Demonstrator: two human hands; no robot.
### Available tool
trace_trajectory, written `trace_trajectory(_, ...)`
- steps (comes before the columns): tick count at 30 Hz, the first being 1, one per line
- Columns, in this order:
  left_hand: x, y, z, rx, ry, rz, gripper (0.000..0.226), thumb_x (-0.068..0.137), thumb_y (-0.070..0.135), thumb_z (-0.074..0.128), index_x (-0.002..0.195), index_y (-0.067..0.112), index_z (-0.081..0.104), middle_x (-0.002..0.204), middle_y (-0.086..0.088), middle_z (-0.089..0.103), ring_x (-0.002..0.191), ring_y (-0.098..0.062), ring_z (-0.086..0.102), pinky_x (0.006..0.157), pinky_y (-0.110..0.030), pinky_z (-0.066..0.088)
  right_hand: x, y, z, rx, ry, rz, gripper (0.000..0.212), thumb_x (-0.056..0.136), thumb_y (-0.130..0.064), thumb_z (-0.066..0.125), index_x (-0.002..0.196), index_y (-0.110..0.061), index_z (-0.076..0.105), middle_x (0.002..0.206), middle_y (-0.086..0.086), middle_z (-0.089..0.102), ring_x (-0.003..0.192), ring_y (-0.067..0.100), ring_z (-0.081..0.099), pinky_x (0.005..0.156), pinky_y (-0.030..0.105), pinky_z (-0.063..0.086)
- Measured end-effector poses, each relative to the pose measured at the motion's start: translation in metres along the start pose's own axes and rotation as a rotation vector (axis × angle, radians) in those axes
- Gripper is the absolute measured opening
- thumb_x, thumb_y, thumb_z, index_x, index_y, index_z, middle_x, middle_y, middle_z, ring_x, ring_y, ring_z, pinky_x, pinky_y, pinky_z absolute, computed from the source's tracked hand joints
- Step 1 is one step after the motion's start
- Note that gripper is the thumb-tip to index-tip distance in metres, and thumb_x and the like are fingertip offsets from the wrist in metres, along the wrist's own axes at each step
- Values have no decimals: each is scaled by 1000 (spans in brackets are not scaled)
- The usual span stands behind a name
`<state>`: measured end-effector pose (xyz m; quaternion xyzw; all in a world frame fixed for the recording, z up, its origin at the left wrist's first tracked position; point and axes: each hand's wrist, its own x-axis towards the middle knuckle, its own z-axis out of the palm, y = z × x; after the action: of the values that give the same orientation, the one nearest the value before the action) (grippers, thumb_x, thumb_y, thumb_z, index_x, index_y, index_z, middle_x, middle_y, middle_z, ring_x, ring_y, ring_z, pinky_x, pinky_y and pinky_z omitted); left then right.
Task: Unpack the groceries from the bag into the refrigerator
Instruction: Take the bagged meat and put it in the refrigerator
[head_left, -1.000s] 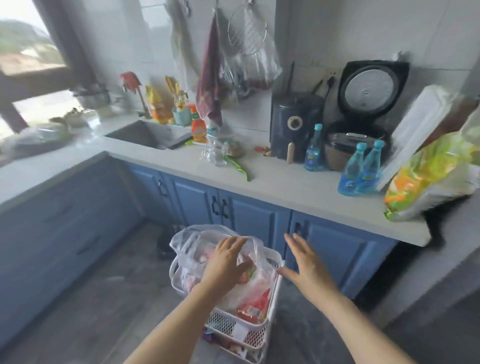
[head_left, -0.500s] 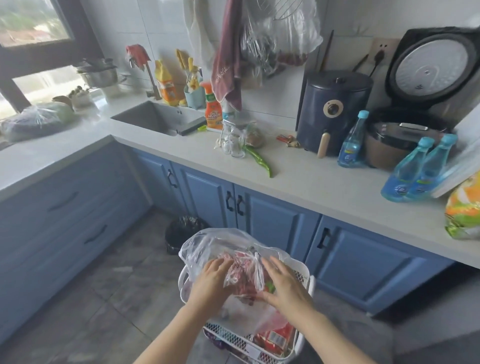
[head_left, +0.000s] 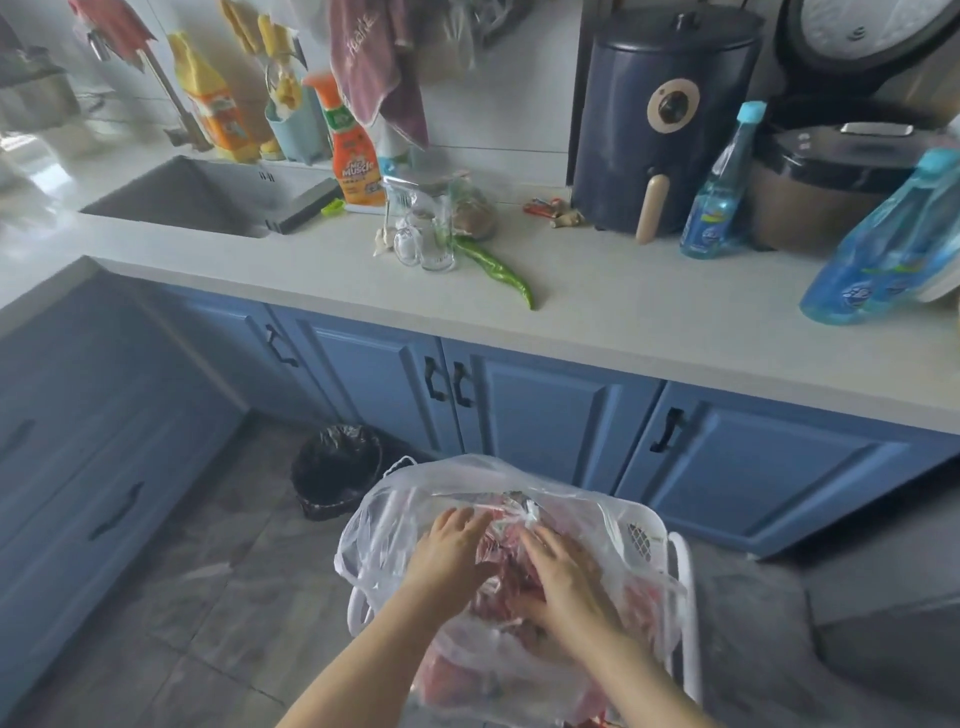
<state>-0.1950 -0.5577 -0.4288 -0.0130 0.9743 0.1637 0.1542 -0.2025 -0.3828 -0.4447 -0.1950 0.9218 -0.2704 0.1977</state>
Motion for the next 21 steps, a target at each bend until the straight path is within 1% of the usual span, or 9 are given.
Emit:
trace_trajectory(5, 29, -11, 19, -10, -42, 51, 64, 88, 38, 60, 144, 30, 31, 148, 6, 34, 137, -16, 27, 109, -36, 30, 28, 20, 14, 13, 46, 70, 91, 79, -34, 75, 151, -32, 20, 156, -7, 22, 144, 17, 21, 117, 36, 24)
trace_trajectory(7, 43, -11, 25, -49, -63, 29, 61, 86, 40, 60, 141, 33, 36, 146, 6, 36, 132, -19, 34, 104, -35, 35, 34, 35, 12, -22, 76, 87, 95, 76, -40, 77, 151, -32, 18, 150, -4, 33, 138, 19, 30, 114, 34, 28)
trace_trajectory(9, 57, -9, 29, -140, -69, -37, 61, 83, 42, 60, 140, 35, 39, 144, 7, 37, 124, -18, 44, 97, -34, 41, 39, 45, 6, -42, 65, 131, 101, 74, -48, 76, 151, -36, 11, 153, -4, 29, 138, 22, 30, 114, 36, 26)
trace_trajectory(12, 81, -2, 35, -265, -43, -42, 38, 74, 44, 53, 110, 35, 57, 114, 9, 59, 96, -10, 57, 81, -34, 53, 46, 55, -5, -184, 8, 203, 108, 67, -61, 74, 150, -33, 10, 150, 0, 34, 137, 25, 31, 115, 39, 23)
trace_trajectory(14, 94, -2, 43, -267, -38, -84, 27, 75, 46, 45, 90, 28, 59, 89, 4, 64, 74, -8, 59, 68, -39, 56, 52, 62, -6, -303, -15, 214, 115, 60, -67, 74, 149, -30, 11, 146, 4, 37, 136, 28, 30, 115, 42, 19)
trace_trajectory(15, 98, -1, 46, -284, -44, -102, 27, 79, 46, 46, 87, 24, 59, 83, 0, 64, 67, -8, 57, 64, -41, 56, 54, 63, -6, -333, -35, 217, 120, 58, -68, 74, 150, -28, 8, 150, 6, 30, 140, 30, 23, 117, 45, 13)
trace_trajectory(18, 96, 7, 47, -257, -65, -85, 30, 89, 52, 45, 93, 25, 59, 81, 0, 63, 69, -12, 52, 61, -32, 46, 59, 67, 2, -410, -65, 237, 119, 66, -59, 75, 152, -30, -2, 158, 6, 4, 146, 32, 0, 117, 51, -3)
trace_trajectory(20, 91, 11, 47, -238, -28, -72, 29, 94, 48, 43, 106, 26, 58, 90, 4, 60, 78, -12, 50, 68, -25, 38, 58, 65, 5, -386, 21, 210, 91, 82, -31, 70, 151, -35, 10, 158, 4, 10, 146, 31, 4, 117, 51, 1)
trace_trajectory(21, 88, 13, 45, -240, -12, -71, 29, 95, 47, 42, 109, 27, 57, 96, 4, 60, 84, -13, 51, 72, -26, 37, 55, 64, 7, -365, 83, 180, 79, 85, -15, 65, 149, -35, 24, 157, 4, 19, 145, 31, 13, 117, 51, 9)
